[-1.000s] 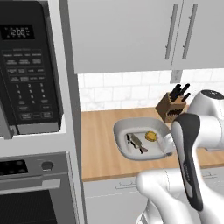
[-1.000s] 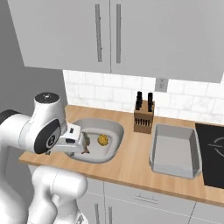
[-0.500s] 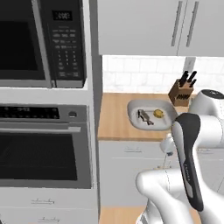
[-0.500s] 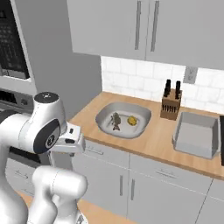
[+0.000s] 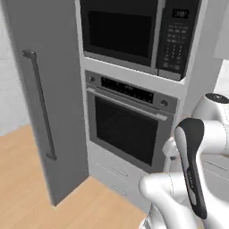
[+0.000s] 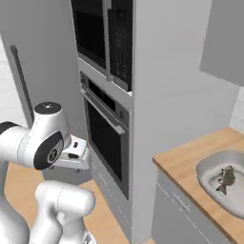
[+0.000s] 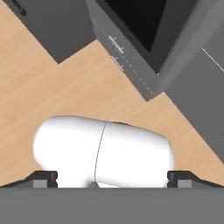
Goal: Place one squash and one fish in each tupperware on the nearby counter, to pack two identical lunches.
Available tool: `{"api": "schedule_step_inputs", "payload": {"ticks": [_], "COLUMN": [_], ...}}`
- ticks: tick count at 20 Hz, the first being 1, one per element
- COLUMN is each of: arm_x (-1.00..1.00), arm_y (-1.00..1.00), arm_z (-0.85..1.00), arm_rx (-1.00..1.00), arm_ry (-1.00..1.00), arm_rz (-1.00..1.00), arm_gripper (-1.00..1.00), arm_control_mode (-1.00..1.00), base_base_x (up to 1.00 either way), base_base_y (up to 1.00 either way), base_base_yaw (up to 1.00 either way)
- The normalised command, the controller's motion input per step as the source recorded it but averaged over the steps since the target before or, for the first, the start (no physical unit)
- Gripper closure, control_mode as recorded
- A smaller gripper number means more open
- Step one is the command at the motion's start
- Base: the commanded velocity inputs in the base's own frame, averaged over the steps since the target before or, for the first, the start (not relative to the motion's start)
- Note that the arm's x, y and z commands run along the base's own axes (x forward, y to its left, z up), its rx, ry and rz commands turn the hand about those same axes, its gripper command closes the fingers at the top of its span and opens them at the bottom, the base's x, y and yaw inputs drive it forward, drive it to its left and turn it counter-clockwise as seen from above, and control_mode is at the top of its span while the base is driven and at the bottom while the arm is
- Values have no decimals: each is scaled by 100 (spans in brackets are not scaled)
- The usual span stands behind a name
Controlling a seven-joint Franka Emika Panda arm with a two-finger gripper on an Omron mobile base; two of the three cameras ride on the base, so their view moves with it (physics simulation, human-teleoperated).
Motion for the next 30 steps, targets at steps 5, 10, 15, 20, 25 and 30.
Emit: {"api": "schedule_step_inputs", "payload": {"ticks": [5,10,15,20,25,30], "arm_x": [0,0,0,0,0,0], "arm_y": [0,0,0,0,0,0], "arm_z": [0,0,0,0,0,0], "arm_rx": [0,0,0,0,0,0], "arm_ry": [0,0,0,0,0,0], "arm_rz": [0,0,0,0,0,0], "arm_gripper": [-100,-100,-100,-100,-100,-100], "arm_control_mode": [100,100,100,100,100,100], "base_base_x": [0,1,12,77,100,100], "base_base_y": [55,56,51,31,-14,-2], "base_base_yaw": [99,95,93,77,13,-1]}}
